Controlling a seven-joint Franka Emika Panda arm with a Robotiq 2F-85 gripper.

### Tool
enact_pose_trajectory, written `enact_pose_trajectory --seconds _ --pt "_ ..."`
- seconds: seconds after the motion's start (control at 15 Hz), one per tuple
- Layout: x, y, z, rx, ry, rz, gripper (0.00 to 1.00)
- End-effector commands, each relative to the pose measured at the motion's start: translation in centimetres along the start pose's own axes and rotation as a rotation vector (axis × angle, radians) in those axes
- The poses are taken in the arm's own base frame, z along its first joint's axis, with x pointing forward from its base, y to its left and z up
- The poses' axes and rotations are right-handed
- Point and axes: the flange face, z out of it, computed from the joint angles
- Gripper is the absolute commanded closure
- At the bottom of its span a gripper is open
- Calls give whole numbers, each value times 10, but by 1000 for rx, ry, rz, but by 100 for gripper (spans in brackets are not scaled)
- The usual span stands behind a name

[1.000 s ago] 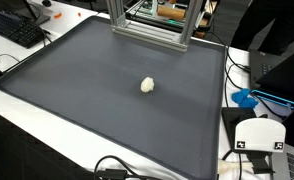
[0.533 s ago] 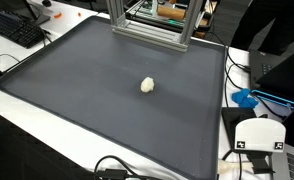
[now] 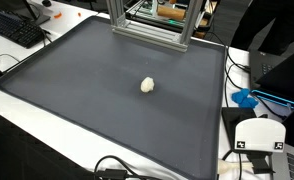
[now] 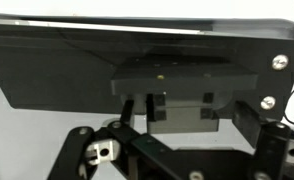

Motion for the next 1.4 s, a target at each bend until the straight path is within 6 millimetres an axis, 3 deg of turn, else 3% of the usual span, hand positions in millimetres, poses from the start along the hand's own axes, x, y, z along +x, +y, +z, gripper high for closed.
enact_pose_trajectory --seconds 0.0,0.33,0.67,0.87,1.33 --pt "-11 3 3 14 -23 -15 0" --pt "-15 6 6 6 -30 -12 5" --pt "-15 6 7 9 -30 -10 46" --pt "-15 6 4 13 -20 -8 65" --pt "-13 2 -2 10 -6 -13 65"
